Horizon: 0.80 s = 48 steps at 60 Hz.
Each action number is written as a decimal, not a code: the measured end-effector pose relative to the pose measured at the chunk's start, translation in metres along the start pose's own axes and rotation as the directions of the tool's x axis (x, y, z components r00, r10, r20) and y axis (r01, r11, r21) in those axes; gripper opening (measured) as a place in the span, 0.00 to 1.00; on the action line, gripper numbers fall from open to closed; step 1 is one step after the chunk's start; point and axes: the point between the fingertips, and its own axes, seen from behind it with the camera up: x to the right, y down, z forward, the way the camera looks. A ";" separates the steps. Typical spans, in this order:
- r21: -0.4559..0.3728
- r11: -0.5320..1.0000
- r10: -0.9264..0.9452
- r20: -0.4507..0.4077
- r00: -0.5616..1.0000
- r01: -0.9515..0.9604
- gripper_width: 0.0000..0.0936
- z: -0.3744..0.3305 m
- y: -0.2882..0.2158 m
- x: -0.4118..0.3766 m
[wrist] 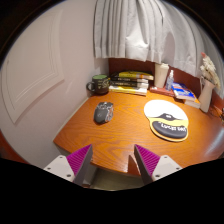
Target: Arrange mouse
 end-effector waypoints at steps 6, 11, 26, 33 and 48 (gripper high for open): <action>-0.018 1.000 0.010 0.002 1.000 -0.010 0.90 0.038 -0.018 -0.030; -0.028 0.999 0.015 -0.017 1.000 -0.015 0.89 0.068 -0.034 -0.043; -0.028 0.998 0.054 -0.099 0.994 -0.057 0.81 0.141 -0.086 -0.048; -0.067 0.995 0.059 -0.137 0.989 -0.068 0.70 0.166 -0.090 -0.042; -0.077 0.988 0.116 -0.189 0.975 -0.133 0.46 0.177 -0.101 -0.030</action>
